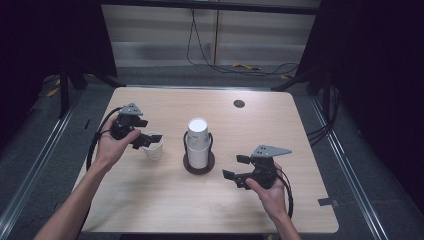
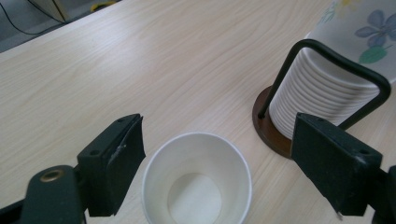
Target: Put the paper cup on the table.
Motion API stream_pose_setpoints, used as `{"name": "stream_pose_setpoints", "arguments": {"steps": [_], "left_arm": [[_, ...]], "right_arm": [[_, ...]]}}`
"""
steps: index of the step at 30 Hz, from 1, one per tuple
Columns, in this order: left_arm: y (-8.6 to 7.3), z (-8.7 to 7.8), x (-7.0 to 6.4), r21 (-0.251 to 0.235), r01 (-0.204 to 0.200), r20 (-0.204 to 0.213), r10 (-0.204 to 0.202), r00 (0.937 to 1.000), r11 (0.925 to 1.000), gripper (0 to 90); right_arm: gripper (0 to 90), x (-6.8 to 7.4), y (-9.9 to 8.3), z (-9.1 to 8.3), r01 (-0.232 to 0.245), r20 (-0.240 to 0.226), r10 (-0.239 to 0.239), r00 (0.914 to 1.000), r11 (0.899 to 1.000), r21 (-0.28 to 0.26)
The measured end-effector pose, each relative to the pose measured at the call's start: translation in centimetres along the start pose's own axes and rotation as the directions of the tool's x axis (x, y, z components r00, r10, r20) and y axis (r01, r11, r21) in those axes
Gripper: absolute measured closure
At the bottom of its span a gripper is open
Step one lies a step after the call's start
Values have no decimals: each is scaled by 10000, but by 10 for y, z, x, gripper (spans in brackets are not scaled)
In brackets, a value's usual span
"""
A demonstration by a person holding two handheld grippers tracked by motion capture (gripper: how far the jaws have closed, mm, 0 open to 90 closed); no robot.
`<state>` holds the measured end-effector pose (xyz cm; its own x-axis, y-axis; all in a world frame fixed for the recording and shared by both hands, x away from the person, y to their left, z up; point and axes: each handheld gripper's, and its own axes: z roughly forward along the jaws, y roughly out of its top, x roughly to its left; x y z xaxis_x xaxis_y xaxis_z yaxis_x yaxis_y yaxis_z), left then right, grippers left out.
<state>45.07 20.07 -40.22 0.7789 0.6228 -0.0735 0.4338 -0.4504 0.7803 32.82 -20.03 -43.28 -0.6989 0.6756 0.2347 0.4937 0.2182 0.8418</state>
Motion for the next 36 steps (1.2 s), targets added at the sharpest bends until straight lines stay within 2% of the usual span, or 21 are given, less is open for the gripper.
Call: {"name": "stream_pose_setpoints", "arguments": {"steps": [1, 2, 4, 6, 8, 12, 14, 16, 18, 19, 21, 25, 29, 33, 36], "left_arm": [[-2, 0, -1, -61, -64, 23, 65, 10000, 10000, 175], [-5, -1, -2, -97, -81, -152, 79, 9999, 9999, 175], [-8, -4, -3, -399, 25, -247, -35, 9997, 9992, 175], [-11, -9, -3, -677, 190, 13, -190, 9998, 9975, 175], [-13, -12, -6, -853, 284, 97, -277, 9996, 9959, 175], [-17, -15, -12, -1099, 262, 84, -254, 9996, 9936, 175], [-19, -17, -15, -1143, 231, 331, -194, 9993, 9932, 175], [-22, -18, -17, -1378, 610, 759, -508, 9958, 9886, 175], [-24, -20, -24, -1201, -50, 146, 68, 9999, 9927, 175], [-26, -20, -28, -1103, -285, -15, 286, 9996, 9935, 175], [-29, -21, -33, -1060, -367, 125, 383, 9992, 9937, 175], [-35, -25, -39, -1582, 87, 468, -13, 9989, 9874, 175], [-39, -27, -46, -1746, -1, 375, 68, 9993, 9846, 175], [-47, -26, -53, -1981, 255, 364, -186, 9992, 9799, 175], [-53, -25, -58, -2047, 209, 287, -154, 9995, 9786, 174]], "right_arm": [[182, 0, 0, 0, 3, 24, -3, 10000, 10000, -21], [183, 0, 0, 0, 12, 26, -12, 10000, 10000, -37], [184, 0, 0, 0, 5, 46, -5, 10000, 10000, 12], [184, 0, -1, 1, -22, 16, 22, 10000, 10000, 60], [184, 0, -1, 2, -7, -3, 7, 10000, 10000, 65], [184, -1, -1, 2, -24, 14, 24, 10000, 10000, 71], [184, 0, -1, 2, -33, 83, 33, 10000, 10000, 75], [188, -1, -2, 0, -32, 72, 32, 10000, 10000, 69], [191, -1, -2, 0, -43, 49, 43, 10000, 10000, 47], [193, -1, -2, 0, -46, 16, 46, 10000, 10000, 30], [195, -1, -2, 0, -44, 28, 43, 10000, 10000, 57], [195, 0, -2, 0, -23, 67, 23, 10000, 10000, 68], [195, 0, -2, 0, 1, 91, -2, 10000, 9999, 107], [194, 0, -2, 1, -8, 105, 7, 9999, 9999, 114], [194, 1, -3, 0, 0, 110, -1, 9999, 10000, 94]]}}
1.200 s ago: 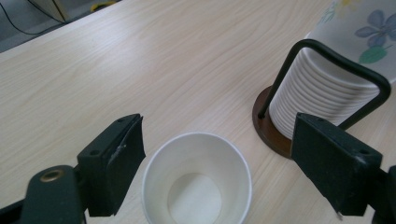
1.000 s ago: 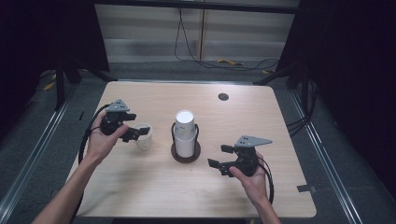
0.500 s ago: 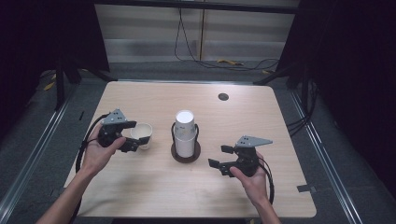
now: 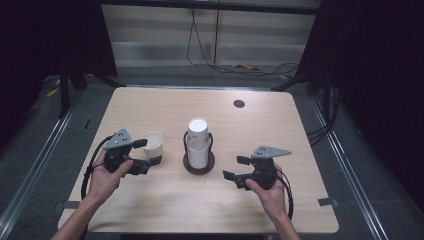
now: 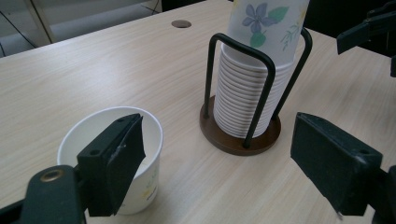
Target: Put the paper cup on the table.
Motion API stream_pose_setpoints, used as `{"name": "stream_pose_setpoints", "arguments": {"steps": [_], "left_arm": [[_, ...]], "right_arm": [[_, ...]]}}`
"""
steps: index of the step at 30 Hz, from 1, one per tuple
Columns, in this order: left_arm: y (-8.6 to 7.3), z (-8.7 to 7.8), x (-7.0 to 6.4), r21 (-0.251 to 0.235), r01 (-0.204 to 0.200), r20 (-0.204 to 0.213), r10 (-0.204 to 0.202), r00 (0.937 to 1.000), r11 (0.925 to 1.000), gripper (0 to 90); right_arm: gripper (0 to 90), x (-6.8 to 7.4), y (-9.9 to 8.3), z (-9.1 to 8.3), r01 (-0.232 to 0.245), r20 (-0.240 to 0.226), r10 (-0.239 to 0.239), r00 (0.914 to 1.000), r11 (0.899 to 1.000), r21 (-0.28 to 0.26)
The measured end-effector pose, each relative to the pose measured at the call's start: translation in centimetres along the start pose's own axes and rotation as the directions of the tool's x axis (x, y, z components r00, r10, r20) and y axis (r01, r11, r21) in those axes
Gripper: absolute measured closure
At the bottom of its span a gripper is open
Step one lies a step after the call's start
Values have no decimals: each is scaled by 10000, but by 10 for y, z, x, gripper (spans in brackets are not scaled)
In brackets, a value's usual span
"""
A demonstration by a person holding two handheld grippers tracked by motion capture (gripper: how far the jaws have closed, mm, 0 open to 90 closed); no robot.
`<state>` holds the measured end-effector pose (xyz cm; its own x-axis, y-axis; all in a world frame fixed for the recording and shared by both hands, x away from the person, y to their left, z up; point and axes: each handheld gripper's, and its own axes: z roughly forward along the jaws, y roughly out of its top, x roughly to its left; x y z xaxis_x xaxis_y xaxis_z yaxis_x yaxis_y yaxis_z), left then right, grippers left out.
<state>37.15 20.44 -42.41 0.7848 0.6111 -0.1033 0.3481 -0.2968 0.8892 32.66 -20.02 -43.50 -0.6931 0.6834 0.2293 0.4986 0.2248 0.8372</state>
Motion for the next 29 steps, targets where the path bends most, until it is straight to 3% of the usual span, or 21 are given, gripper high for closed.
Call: {"name": "stream_pose_setpoints", "arguments": {"steps": [2, 6, 11, 15, 18, 20, 24, 29], "left_arm": [[-4, 0, -3, 71, -149, -15, 149, 9999, 9999, 175], [-12, -1, -10, -243, 295, 41, -294, 9996, 9993, 175], [-21, -1, -18, 5, 189, -150, -189, 9997, 9998, 174], [-31, 0, -23, 32, 315, 68, -315, 9995, 9995, 175], [-39, 4, -25, -30, 662, 255, -661, 9975, 9978, 175], [-42, 8, -27, 139, 496, 362, -501, 9981, 9987, 175], [-48, 12, -31, 234, 606, 448, -616, 9971, 9979, 173], [-56, 19, -29, 490, 1127, 552, -1154, 9918, 9924, 170]], "right_arm": [[194, 0, 0, 0, 5, 11, -5, 10000, 10000, 8], [194, 0, 0, -1, -30, 49, 30, 10000, 10000, -11], [200, -1, -2, 0, -145, 106, 147, 9998, 9998, -143], [200, 0, -3, 0, -68, 177, 71, 9998, 9998, -200], [198, 0, -4, 0, -133, 242, 139, 9996, 9996, -235], [195, 0, -5, 1, -155, 243, 159, 9996, 9997, -190], [193, 0, -5, 1, -142, 256, 147, 9996, 9997, -197], [191, -1, -8, 2, -275, 200, 280, 9994, 9993, -261]]}}
